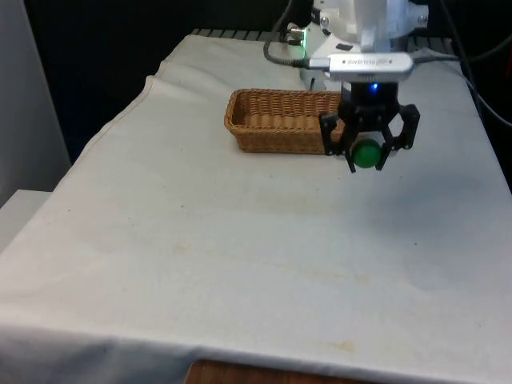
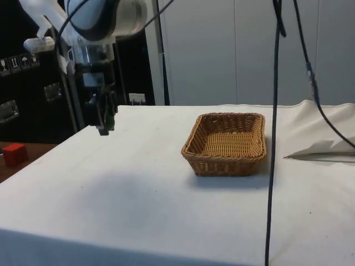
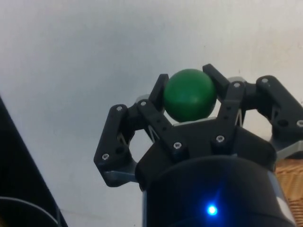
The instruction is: Pick up the ball and place it into the basket.
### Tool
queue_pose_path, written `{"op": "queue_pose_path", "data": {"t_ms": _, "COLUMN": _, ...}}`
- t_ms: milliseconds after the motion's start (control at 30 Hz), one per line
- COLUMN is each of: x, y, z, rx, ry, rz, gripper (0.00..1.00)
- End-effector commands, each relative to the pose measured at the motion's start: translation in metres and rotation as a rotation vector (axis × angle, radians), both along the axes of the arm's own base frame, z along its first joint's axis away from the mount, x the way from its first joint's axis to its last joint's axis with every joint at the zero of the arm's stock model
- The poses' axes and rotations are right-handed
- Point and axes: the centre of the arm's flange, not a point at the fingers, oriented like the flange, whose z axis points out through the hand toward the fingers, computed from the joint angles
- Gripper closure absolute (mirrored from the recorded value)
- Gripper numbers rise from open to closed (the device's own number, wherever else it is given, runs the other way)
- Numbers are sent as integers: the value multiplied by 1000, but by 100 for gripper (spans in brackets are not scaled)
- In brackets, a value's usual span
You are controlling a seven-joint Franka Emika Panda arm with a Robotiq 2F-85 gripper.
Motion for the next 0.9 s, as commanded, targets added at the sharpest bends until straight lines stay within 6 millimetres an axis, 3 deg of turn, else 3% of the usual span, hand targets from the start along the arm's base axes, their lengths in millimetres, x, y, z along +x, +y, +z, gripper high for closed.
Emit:
{"op": "queue_pose_path", "data": {"t_ms": 0, "x": -3, "y": 0, "z": 6, "rx": -6, "ry": -2, "rz": -4, "gripper": 100}}
{"op": "queue_pose_path", "data": {"t_ms": 367, "x": -25, "y": -1, "z": 43, "rx": 13, "ry": -26, "rz": -7, "gripper": 100}}
{"op": "queue_pose_path", "data": {"t_ms": 867, "x": -54, "y": -9, "z": 69, "rx": 35, "ry": -32, "rz": -6, "gripper": 100}}
